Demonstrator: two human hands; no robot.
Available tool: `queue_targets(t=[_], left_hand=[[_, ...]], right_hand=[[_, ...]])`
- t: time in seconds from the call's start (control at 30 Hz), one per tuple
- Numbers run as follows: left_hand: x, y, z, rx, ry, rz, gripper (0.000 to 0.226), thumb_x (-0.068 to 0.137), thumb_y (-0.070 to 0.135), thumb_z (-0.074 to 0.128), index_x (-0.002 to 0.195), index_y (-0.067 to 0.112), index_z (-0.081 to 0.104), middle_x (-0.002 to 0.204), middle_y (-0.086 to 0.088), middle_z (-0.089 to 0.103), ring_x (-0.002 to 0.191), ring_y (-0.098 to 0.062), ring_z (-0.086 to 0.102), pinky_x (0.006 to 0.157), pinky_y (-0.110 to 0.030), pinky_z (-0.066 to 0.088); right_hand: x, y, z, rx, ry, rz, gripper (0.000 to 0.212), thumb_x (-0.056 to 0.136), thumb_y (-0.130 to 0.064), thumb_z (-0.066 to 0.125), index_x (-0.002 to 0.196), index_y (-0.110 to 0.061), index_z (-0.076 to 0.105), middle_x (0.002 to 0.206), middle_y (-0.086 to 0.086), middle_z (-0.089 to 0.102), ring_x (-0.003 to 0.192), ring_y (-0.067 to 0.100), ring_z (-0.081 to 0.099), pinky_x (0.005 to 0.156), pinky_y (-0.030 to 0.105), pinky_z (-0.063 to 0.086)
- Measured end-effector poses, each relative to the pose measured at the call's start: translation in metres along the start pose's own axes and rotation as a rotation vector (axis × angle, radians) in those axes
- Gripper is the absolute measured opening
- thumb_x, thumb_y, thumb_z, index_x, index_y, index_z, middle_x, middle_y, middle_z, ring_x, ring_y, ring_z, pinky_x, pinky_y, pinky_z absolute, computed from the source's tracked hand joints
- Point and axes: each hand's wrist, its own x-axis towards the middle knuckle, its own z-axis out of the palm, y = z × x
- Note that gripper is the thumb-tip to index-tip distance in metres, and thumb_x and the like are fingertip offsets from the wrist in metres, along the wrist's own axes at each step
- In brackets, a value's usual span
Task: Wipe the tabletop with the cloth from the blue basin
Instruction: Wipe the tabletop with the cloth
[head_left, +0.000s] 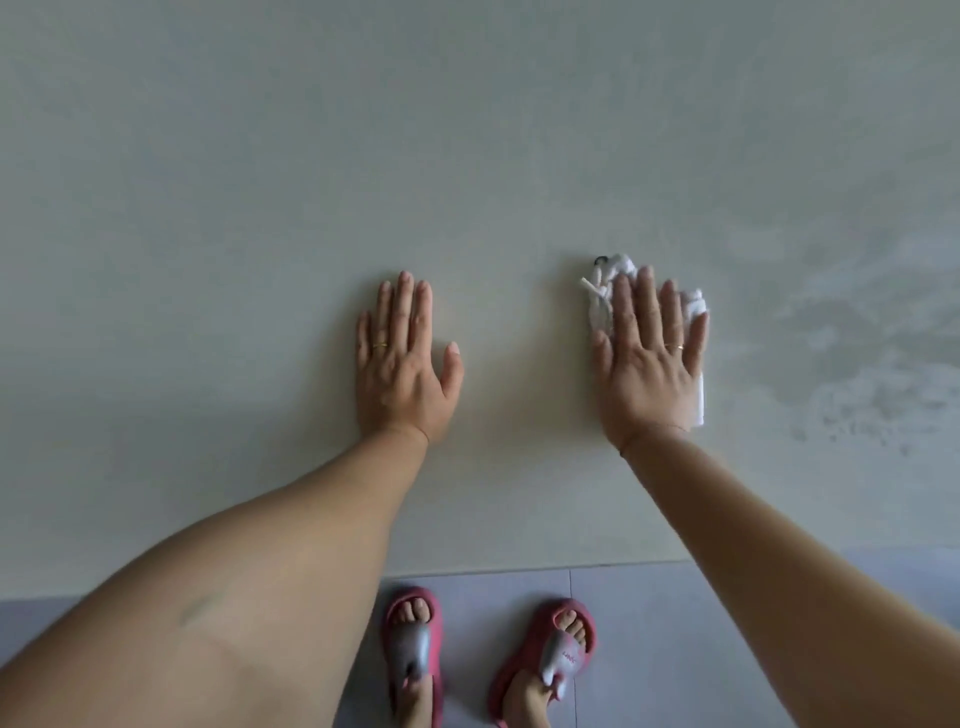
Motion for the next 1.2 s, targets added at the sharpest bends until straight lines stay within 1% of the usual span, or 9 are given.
queue_targets(t=[0.07,0.3,0.53,0.67,0.8,0.87,0.93,1.07,1.2], left_hand=[[0.0,0.0,0.0,-0.001,-0.009,0.0,0.066,0.087,0.037,0.036,0.147,0.009,0.033,0.155,-0.011,0.028,0.144,-0.028,0.025,0.116,-0.045,0.019],[0.002,0.001,-0.005,-0.013,-0.05,-0.014,0.068,0.085,0.036,0.036,0.148,0.009,0.031,0.156,-0.011,0.026,0.144,-0.028,0.023,0.117,-0.047,0.019],[0.003,0.0,-0.004,0.0,-0.112,-0.021,0.068,0.087,0.038,0.036,0.149,0.01,0.028,0.157,-0.01,0.024,0.145,-0.027,0.021,0.117,-0.044,0.015],[0.004,-0.001,-0.005,0.008,-0.129,-0.015,0.07,0.085,0.04,0.037,0.146,0.006,0.032,0.155,-0.014,0.028,0.143,-0.029,0.026,0.115,-0.048,0.021],[0.004,0.0,-0.006,0.003,-0.144,-0.008,0.071,0.085,0.037,0.038,0.148,0.006,0.029,0.156,-0.012,0.025,0.145,-0.029,0.022,0.117,-0.047,0.017],[0.004,-0.001,-0.007,0.004,-0.142,-0.009,0.07,0.086,0.037,0.039,0.149,0.007,0.028,0.157,-0.011,0.024,0.145,-0.028,0.021,0.117,-0.046,0.016],[0.004,0.0,-0.006,0.002,-0.143,-0.01,0.069,0.087,0.037,0.038,0.148,0.007,0.028,0.157,-0.011,0.024,0.145,-0.029,0.021,0.117,-0.046,0.015],[0.004,-0.002,-0.005,0.003,-0.15,-0.006,0.07,0.087,0.037,0.037,0.149,0.007,0.026,0.157,-0.011,0.022,0.145,-0.028,0.019,0.117,-0.046,0.015],[0.003,-0.002,-0.005,0.027,-0.154,-0.011,0.07,0.088,0.04,0.034,0.149,0.007,0.026,0.157,-0.012,0.021,0.145,-0.026,0.019,0.117,-0.046,0.014]], right_hand=[[-0.014,-0.036,0.006,0.039,0.002,0.061,0.061,0.096,-0.043,0.02,0.15,-0.022,0.003,0.159,0.0,0.001,0.146,0.023,-0.003,0.115,0.043,-0.012],[-0.003,-0.021,-0.003,-0.191,-0.08,-0.81,0.06,0.092,-0.042,0.027,0.148,-0.02,0.021,0.155,0.003,0.024,0.143,0.024,0.022,0.118,0.046,0.011],[0.038,-0.04,-0.006,0.008,-0.007,0.098,0.063,0.093,-0.047,0.013,0.15,-0.022,0.003,0.159,0.001,0.002,0.146,0.022,-0.001,0.117,0.044,-0.009],[-0.013,-0.097,0.007,0.018,-0.096,-0.303,0.061,0.094,-0.045,0.021,0.15,-0.022,0.009,0.156,-0.001,0.001,0.146,0.023,-0.001,0.116,0.045,-0.007],[0.022,-0.049,-0.005,-0.161,-0.103,-0.747,0.058,0.096,-0.042,0.024,0.149,-0.022,0.015,0.157,0.001,0.016,0.144,0.023,0.015,0.118,0.046,0.009],[0.055,-0.017,-0.014,-0.163,-0.099,-0.635,0.058,0.096,-0.043,0.021,0.149,-0.023,0.009,0.157,0.001,0.016,0.145,0.021,0.011,0.118,0.043,0.004],[0.081,0.002,-0.023,-0.075,-0.068,-0.287,0.059,0.095,-0.045,0.018,0.15,-0.023,0.008,0.159,0.001,0.012,0.146,0.019,0.006,0.118,0.04,-0.002],[0.079,-0.057,-0.012,0.019,0.0,0.19,0.062,0.096,-0.043,0.02,0.15,-0.019,0.003,0.159,0.003,0.0,0.146,0.024,-0.003,0.117,0.047,-0.006],[0.038,-0.11,0.003,-0.038,-0.112,-0.339,0.063,0.095,-0.047,0.018,0.15,-0.023,0.001,0.158,-0.002,-0.004,0.146,0.02,-0.008,0.116,0.045,-0.011]])
